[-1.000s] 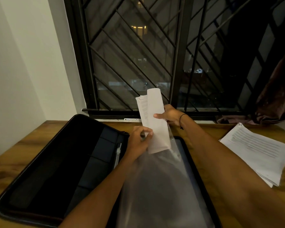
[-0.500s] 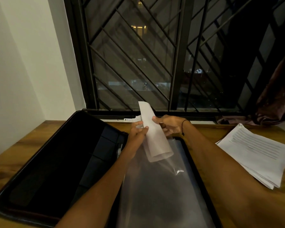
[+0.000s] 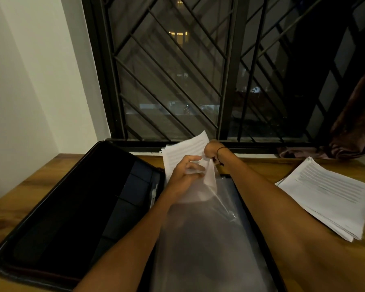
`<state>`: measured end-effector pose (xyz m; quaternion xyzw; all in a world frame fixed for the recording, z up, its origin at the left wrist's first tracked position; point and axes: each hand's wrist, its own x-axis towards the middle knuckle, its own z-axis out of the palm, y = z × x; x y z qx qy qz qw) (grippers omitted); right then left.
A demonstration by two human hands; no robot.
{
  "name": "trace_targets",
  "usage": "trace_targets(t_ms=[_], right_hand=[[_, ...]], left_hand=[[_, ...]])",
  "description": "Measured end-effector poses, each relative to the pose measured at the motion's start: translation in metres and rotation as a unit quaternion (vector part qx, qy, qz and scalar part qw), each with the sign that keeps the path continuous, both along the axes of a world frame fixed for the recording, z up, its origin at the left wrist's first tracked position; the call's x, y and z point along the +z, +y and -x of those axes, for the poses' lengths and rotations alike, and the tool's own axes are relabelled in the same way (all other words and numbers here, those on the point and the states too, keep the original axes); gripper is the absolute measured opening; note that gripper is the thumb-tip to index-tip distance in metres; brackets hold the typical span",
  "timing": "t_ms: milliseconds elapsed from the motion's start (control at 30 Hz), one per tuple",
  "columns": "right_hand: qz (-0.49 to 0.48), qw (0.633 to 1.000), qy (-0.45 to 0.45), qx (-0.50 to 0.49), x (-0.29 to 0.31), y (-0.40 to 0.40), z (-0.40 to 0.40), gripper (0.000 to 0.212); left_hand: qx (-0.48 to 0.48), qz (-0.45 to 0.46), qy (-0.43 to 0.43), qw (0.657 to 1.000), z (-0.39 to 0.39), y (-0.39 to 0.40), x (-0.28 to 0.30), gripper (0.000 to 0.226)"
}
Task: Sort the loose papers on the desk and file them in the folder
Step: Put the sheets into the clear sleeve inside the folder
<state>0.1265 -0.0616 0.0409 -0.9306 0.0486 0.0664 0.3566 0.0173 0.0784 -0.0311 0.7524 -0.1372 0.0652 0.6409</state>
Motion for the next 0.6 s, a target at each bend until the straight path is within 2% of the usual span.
trace_targets(t_ms=[67,167,300,467,600], right_hand=[[-0.108,0.994,-0.003,-0.025,-0.013,-0.012,-0.012,0.026],[-0.197,0.977,0.075,0.005,-0.027,-0.027,-0.013,0.028],[-0.161,0.975,0.141,0.064,-0.028,-0.043,-0.002,0.033],[-0.162,0.966,0.187,0.079,-0.022,-0.06,0.002,0.037],[-0.171,0.971,0.157,0.051,-0.025,-0.063,0.003,0.042]], left_hand=[[0.017,-0.031,-0.021,0.999,-0.001,0.003,0.001,0.052],[0.021,-0.049,-0.037,0.998,-0.001,0.0,0.004,0.049],[0.032,-0.083,-0.054,0.995,-0.003,-0.003,0.004,0.04],[0.031,-0.186,-0.052,0.981,-0.007,-0.01,-0.004,0.053],[0.064,-0.222,-0.033,0.972,-0.012,-0.008,-0.004,0.04]])
